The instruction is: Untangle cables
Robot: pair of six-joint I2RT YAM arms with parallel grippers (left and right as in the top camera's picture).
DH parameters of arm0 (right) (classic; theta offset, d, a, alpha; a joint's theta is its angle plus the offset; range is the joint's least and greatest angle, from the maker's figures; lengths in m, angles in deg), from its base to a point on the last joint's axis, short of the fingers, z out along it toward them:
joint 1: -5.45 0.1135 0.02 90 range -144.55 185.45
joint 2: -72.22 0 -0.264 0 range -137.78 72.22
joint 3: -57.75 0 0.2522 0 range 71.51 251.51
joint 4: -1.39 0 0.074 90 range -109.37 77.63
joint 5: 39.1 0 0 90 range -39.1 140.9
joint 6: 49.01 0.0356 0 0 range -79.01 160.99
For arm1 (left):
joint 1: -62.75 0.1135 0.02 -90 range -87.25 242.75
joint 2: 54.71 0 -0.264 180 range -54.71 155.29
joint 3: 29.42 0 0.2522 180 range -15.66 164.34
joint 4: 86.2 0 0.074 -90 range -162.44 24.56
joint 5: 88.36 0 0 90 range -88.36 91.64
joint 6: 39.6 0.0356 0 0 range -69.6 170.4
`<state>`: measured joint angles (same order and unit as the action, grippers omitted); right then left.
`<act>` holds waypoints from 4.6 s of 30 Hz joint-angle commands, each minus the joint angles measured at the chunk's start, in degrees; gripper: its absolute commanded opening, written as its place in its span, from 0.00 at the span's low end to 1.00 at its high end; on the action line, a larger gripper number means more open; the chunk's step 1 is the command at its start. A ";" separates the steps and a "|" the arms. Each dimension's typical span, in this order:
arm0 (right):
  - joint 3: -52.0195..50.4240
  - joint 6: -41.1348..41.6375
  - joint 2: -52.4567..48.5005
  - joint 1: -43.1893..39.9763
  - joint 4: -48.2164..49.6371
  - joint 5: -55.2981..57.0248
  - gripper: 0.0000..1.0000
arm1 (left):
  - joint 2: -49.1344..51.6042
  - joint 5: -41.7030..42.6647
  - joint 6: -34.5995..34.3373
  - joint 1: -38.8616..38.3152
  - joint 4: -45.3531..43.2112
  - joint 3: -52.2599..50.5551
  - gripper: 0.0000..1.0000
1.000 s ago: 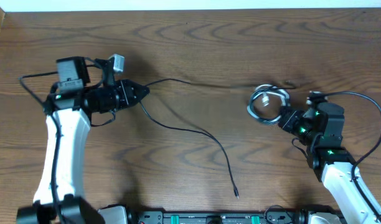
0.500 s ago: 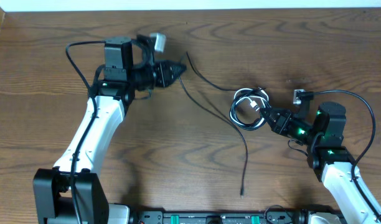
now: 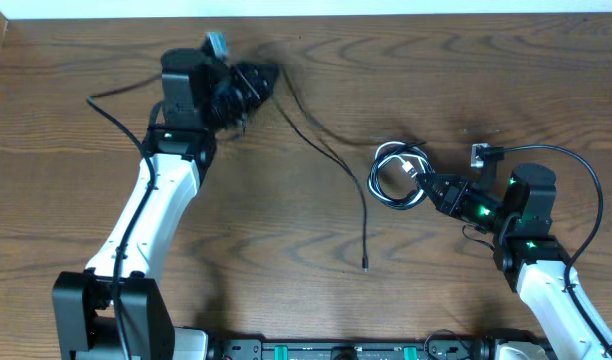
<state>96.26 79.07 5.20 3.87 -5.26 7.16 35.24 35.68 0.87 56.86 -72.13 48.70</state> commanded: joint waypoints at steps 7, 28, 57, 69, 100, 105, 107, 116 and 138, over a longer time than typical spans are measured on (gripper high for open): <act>0.31 -1.09 0.26 0.13 0.13 -0.11 0.01 | 0.07 -10.93 5.66 -0.04 32.54 0.26 1.00; 0.31 8.11 0.26 0.17 -6.12 3.89 0.01 | 0.07 5.25 33.57 -13.81 29.38 0.26 1.00; 0.31 16.37 0.26 0.20 -6.67 -10.05 0.01 | 0.07 -1.75 34.27 -28.33 17.90 0.26 0.29; 0.31 6.80 0.26 0.17 0.81 -16.41 0.01 | 0.09 -19.34 2.08 -27.58 16.26 0.26 0.08; 0.31 -10.12 0.26 2.12 -7.15 14.03 0.01 | 0.07 23.32 -0.09 -11.74 5.84 0.26 0.08; 0.31 -10.12 0.26 2.12 -6.54 9.14 0.01 | 0.07 17.59 4.11 -11.41 8.68 0.26 0.08; 0.31 -10.86 0.26 2.12 -4.11 4.66 0.01 | 0.07 14.16 4.13 -12.57 12.09 0.26 0.38; 0.31 -1.68 0.26 2.12 -0.26 -2.14 0.01 | 0.07 12.76 20.09 -18.97 14.19 -0.17 0.60; 0.31 6.21 0.26 2.12 5.92 -15.19 0.01 | 0.07 -20.59 17.29 -24.09 27.50 -0.17 0.54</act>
<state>96.57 84.67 5.20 5.79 0.18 -6.33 35.53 20.32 22.61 32.18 -44.61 48.44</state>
